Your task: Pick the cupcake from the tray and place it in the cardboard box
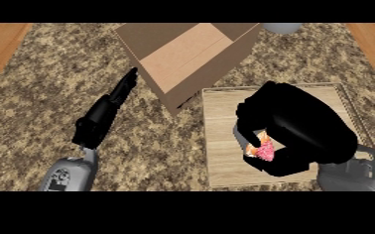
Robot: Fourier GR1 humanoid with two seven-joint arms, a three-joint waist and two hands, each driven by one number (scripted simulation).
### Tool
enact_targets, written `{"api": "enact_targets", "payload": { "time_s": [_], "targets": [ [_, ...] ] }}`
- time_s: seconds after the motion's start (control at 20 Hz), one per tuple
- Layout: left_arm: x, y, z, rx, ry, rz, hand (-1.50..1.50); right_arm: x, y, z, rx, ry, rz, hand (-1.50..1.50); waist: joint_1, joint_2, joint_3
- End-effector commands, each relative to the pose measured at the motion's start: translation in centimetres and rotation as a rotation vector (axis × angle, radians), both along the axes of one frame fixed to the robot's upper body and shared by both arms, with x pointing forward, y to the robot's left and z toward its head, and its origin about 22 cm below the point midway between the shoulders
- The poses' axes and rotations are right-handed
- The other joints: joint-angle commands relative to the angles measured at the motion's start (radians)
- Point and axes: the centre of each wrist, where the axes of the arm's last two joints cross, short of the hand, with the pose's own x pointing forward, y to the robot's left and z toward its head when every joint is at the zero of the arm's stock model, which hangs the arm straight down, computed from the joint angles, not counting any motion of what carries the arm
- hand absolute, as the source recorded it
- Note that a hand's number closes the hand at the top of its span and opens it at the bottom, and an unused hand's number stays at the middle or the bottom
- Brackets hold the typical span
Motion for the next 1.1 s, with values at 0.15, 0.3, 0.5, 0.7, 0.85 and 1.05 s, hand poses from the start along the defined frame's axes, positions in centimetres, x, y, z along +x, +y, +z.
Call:
{"api": "enact_targets", "payload": {
  "time_s": [0.15, 0.3, 0.5, 0.7, 0.85, 1.05],
  "targets": [
    [-0.3, -0.5, 0.3, -0.005, 0.003, -0.001, 0.0, -1.6, -3.0, 6.5, 0.156, 0.019, -0.058, 1.5, 0.002, -0.001, -0.001],
    [-0.1, -0.1, -1.9, 0.002, 0.006, 0.001, 0.0, -2.0, -2.8, 7.7, 0.181, 0.063, -0.097, 1.5, 0.001, 0.0, -0.001],
    [0.4, -1.0, 0.1, 0.0, 0.001, -0.014, 0.0, 1.8, -2.4, 8.3, 0.199, 0.053, -0.169, 1.5, 0.011, 0.003, 0.0],
    [-0.4, 0.3, -0.5, 0.01, 0.002, -0.025, 0.0, 2.7, 2.7, 10.5, 0.222, 0.035, -0.214, 1.5, 0.02, 0.002, -0.001],
    [0.4, -0.6, -0.3, -0.013, 0.007, -0.033, 0.0, 5.9, 2.5, 10.6, 0.236, 0.049, -0.218, 1.5, 0.019, 0.004, 0.0],
    [-2.2, -0.2, -0.4, -0.006, -0.007, -0.006, 0.0, 6.6, 3.4, 11.2, 0.248, 0.096, -0.202, 1.5, 0.02, 0.001, 0.0]
  ]
}}
